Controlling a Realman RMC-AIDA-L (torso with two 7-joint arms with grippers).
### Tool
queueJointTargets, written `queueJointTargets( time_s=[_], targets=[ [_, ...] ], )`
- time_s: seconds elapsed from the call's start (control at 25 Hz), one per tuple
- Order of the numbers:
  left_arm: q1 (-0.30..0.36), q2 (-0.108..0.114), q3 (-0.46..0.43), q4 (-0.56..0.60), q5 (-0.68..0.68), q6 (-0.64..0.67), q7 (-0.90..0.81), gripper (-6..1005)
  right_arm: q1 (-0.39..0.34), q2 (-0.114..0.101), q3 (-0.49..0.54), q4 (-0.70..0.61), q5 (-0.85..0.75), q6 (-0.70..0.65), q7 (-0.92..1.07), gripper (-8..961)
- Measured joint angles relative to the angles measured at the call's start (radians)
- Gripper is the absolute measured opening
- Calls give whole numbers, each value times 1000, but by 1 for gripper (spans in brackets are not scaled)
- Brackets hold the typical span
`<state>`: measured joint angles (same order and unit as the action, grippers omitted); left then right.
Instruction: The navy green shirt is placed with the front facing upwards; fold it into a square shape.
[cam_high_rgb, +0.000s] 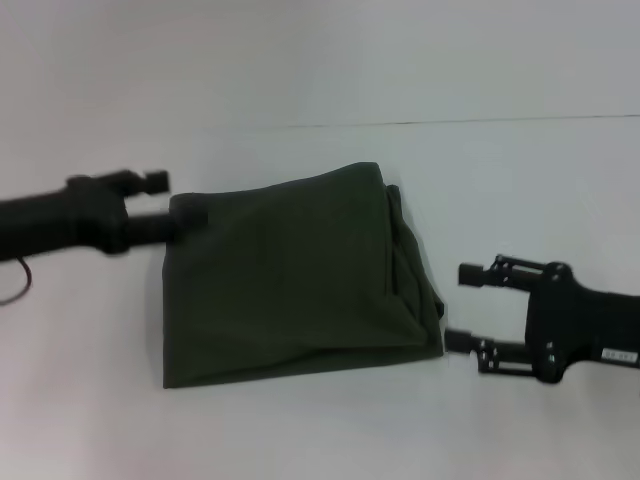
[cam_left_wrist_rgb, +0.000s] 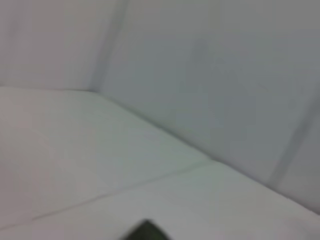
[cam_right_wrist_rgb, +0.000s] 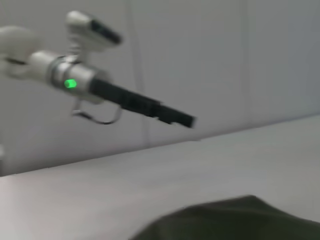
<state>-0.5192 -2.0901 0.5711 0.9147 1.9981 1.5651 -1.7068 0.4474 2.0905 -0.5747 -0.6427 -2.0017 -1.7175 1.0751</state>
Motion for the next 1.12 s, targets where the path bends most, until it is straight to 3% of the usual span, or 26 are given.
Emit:
queueJointTargets(
  time_s=[0.08, 0.32, 0.76, 1.12],
  targets=[
    [0, 3, 2, -3, 12, 143, 91, 890, -3, 0, -22, -14, 0, -51, -3, 807],
    [26, -13, 10, -12, 17, 363, 246, 890, 4, 2, -79, -29, 1, -130, 0, 807],
    [101, -29, -19, -22, 109, 411, 360, 890, 97, 10, -168, 131, 12, -71, -62, 808],
    [110, -29, -66, -39, 127, 413, 396, 890, 141, 14, -213, 191, 13, -30, -81, 808]
  ],
)
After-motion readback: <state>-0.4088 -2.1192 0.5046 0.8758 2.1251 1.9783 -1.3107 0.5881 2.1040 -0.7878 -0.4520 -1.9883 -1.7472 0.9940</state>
